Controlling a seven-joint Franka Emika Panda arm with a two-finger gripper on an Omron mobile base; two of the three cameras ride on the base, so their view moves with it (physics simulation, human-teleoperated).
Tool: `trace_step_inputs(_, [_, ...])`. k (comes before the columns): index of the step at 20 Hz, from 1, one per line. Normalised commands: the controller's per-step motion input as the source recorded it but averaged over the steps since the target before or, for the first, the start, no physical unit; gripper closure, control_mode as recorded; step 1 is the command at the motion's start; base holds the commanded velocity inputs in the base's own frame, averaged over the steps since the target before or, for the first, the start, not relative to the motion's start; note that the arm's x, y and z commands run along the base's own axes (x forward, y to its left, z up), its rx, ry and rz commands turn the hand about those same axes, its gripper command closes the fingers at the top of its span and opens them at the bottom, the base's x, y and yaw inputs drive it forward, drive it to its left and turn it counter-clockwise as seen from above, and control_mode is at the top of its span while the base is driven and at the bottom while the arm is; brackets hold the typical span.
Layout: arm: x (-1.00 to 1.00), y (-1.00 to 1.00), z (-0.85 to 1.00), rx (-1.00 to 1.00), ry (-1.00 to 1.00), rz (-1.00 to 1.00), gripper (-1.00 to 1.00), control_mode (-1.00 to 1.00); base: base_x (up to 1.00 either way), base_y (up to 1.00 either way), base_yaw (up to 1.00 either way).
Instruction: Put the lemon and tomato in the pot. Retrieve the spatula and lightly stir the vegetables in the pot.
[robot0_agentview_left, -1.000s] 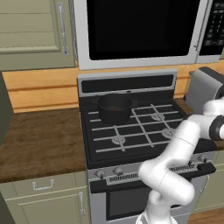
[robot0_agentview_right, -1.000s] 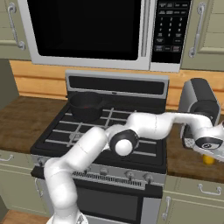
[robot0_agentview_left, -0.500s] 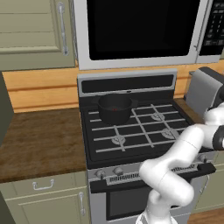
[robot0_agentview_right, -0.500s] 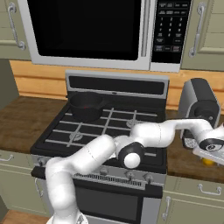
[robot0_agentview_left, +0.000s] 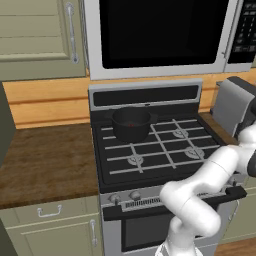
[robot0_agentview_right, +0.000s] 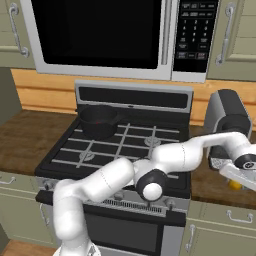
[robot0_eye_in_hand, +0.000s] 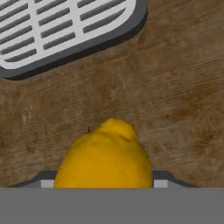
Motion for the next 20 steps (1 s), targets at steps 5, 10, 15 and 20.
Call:
trace_step_inputs(5, [-0.99,1.0,-0.35,-0.17,-0.13,0.0,1.0,-1.0,0.0,0.0,0.0])
trace_step_inputs(10, [-0.86,1.0,-0.09,-0.25,-0.18,0.0,1.0,-1.0,0.0,0.0,0.0])
trace_step_inputs(15, [-0.72,1.0,-0.13,-0.35,-0.21,0.0,1.0,-1.0,0.0,0.0,0.0])
trace_step_inputs(20, [-0.19,1.0,0.07,-0.35,-0.22,-0.02,1.0,-1.0,0.0,0.0,0.0])
